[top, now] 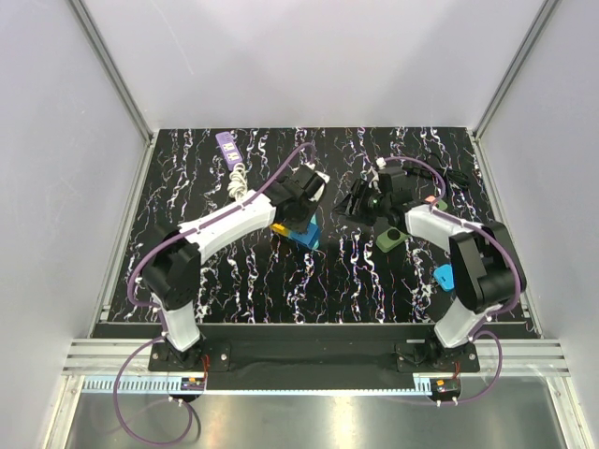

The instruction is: Insert the plug

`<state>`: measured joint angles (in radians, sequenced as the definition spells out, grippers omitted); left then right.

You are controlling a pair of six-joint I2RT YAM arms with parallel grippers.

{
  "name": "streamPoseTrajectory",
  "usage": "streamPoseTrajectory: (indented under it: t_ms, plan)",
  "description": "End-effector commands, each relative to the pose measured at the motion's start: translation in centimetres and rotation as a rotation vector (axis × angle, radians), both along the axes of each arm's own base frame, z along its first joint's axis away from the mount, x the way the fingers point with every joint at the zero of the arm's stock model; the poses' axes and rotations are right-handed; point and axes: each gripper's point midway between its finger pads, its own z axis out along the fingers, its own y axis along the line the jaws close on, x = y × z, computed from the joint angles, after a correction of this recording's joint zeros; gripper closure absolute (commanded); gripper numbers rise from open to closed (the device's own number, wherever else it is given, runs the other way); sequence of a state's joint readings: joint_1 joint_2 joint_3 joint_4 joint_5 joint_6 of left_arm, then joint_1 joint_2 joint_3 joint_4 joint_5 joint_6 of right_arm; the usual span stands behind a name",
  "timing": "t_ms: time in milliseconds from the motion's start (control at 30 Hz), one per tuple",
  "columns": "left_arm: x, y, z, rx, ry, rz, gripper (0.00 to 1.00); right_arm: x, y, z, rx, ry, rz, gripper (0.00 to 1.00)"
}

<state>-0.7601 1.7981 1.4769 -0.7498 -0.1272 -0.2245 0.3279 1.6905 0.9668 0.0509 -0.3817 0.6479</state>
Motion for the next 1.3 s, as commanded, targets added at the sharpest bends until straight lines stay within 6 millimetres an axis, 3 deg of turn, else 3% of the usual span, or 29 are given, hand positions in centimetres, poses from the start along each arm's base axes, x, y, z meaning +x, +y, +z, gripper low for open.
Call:
streamPoseTrajectory:
  t_ms: [0,33,100,133,200,233,267,333,367,400,467,500,533,600,633,667,733,800,867,967,1000,1133,1267]
  plan:
    - [2.5,0.2,6.4,-0.028,-0.166,0.015,0.86,-0.8,-0.8,4.6,-0.024,-0.076,-0.004,0.38]
    - [2.8,0.3,9.2,-0.062,-0.221,0.018,0.83,-1.3,-1.2,6.2,-0.023,-0.096,-0.02,0.38]
    - [2.5,0.9,11.4,-0.084,-0.266,0.012,0.76,-2.6,-2.8,6.3,-0.08,-0.05,-0.072,0.35]
    - [1.9,1.2,12.8,-0.116,-0.292,0.004,0.6,-4.0,-3.9,6.9,-0.113,-0.012,-0.105,0.34]
    - [0.7,1.6,12.9,-0.137,-0.286,-0.031,0.46,-4.7,-7.1,7.0,-0.215,0.02,-0.258,0.29]
    - [-0.2,1.7,14.2,-0.175,-0.306,-0.059,0.36,-6.6,-8.8,7.4,-0.262,0.062,-0.307,0.27]
    - [-0.8,2.0,14.1,-0.183,-0.303,-0.076,0.22,-7.0,-11.1,7.5,-0.334,0.059,-0.4,0.26]
    - [-2.1,2.7,13.0,-0.185,-0.283,-0.096,0.11,-8.3,-13.7,9.1,-0.381,0.058,-0.488,0.18]
    - [-2.9,2.8,14.3,-0.236,-0.313,-0.111,0.01,-9.9,-15.7,8.7,-0.462,0.102,-0.538,0.14]
    - [-3.6,3.3,13.2,-0.237,-0.302,-0.114,0.01,-10.5,-16.4,8.9,-0.479,0.113,-0.561,0.13]
    - [-4.4,3.8,15.2,-0.313,-0.377,-0.107,0.01,-12.2,-18.5,8.7,-0.519,0.163,-0.617,0.1]
    - [-4.8,4.3,14.6,-0.316,-0.381,-0.105,0.01,-12.7,-19.1,8.3,-0.519,0.192,-0.642,0.1]
    - [-5.1,4.5,16.4,-0.372,-0.44,-0.094,0.01,-13.8,-19.7,7.3,-0.54,0.242,-0.654,0.1]
    - [-5.6,5.0,16.5,-0.412,-0.462,-0.072,0.01,-14.6,-21.4,6.1,-0.532,0.316,-0.735,0.09]
    - [-5.7,5.1,18.2,-0.476,-0.507,-0.043,0.01,-15.5,-22.1,4.9,-0.535,0.371,-0.763,0.09]
    - [-5.8,5.4,18.4,-0.497,-0.517,-0.017,0.01,-15.9,-23.0,4.3,-0.506,0.418,-0.81,0.09]
    - [-6.2,5.9,18.4,-0.508,-0.505,0.014,0.01,-16.5,-23.6,2.8,-0.506,0.486,-0.835,0.09]
    - [-6.8,5.5,18.6,-0.491,-0.483,-0.052,0.01,-17.0,-25.5,1.8,-0.532,0.54,-0.907,0.1]
    - [-7.6,5.2,17.3,-0.473,-0.42,-0.088,0.01,-17.5,-26.7,0.1,-0.575,0.602,-0.945,0.11]
    - [-8.7,4.8,16.8,-0.502,-0.404,-0.144,0.01,-17.7,-28.0,-2.4,-0.566,0.674,-1.001,0.14]
    - [-8.8,5.0,16.1,-0.491,-0.397,-0.141,0.01,-17.6,-28.3,-2.8,-0.566,0.68,-1.008,0.16]
    - [-8.9,5.8,16.1,-0.474,-0.434,-0.148,0.01,-16.2,-30.6,-3.9,-0.634,0.649,-1.04,0.17]
    - [-8.9,6.1,16.0,-0.464,-0.446,-0.152,0.01,-14.8,-30.3,-5.3,-0.613,0.632,-0.983,0.2]
